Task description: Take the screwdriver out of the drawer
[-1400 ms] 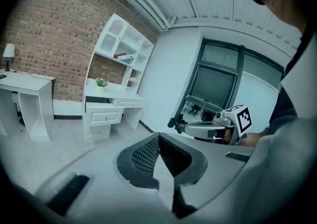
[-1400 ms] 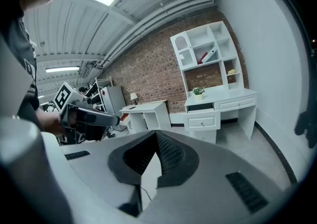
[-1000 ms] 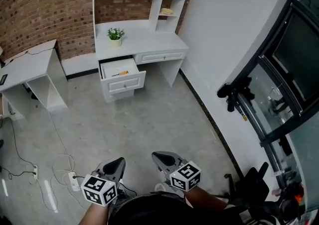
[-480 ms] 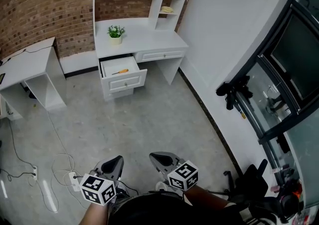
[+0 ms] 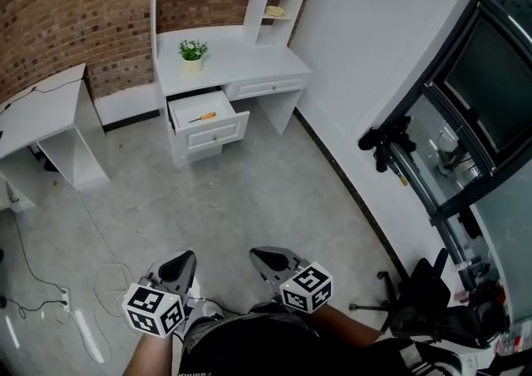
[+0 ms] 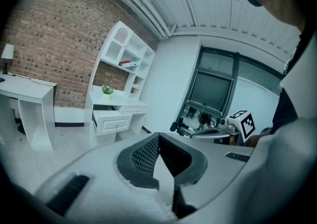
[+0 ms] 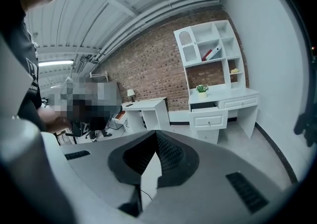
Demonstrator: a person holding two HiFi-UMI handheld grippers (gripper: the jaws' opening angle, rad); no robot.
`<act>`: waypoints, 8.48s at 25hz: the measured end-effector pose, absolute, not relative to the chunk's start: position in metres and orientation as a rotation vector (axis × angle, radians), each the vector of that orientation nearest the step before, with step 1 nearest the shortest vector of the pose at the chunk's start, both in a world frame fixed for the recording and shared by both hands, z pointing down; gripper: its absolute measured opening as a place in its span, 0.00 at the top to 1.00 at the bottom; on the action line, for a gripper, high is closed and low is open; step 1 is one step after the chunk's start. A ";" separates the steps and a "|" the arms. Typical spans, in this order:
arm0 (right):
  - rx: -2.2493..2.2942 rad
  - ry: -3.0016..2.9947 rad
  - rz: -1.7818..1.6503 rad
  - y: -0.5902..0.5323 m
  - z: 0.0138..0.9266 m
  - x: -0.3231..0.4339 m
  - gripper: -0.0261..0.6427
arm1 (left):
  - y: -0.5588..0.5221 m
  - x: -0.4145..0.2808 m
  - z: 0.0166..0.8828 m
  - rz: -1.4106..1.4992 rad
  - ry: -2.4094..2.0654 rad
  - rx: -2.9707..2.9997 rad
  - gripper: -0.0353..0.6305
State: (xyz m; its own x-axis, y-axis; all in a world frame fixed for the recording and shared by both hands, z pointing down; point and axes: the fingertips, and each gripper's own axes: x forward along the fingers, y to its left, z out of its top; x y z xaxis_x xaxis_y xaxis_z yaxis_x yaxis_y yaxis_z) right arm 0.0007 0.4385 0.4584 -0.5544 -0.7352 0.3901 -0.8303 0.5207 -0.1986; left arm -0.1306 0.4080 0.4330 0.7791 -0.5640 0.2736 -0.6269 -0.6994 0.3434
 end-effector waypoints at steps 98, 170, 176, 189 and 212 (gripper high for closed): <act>1.188 -2.614 0.642 0.074 0.478 0.184 0.95 | 0.073 0.048 0.443 0.300 -1.049 2.450 0.92; 1.238 -2.357 0.563 -0.258 0.495 0.062 0.95 | -0.270 -0.116 0.481 0.229 -0.983 2.412 0.92; 1.162 -2.350 0.461 -0.273 0.508 0.058 0.95 | -0.263 -0.111 0.497 0.268 -1.007 2.389 0.92; 0.994 -2.321 0.453 -0.320 0.547 0.068 0.95 | -0.278 -0.087 0.526 0.349 -1.079 2.290 0.92; 0.478 -2.018 0.170 -0.351 0.714 0.075 0.95 | -0.289 -0.089 0.576 0.419 -1.195 2.087 0.92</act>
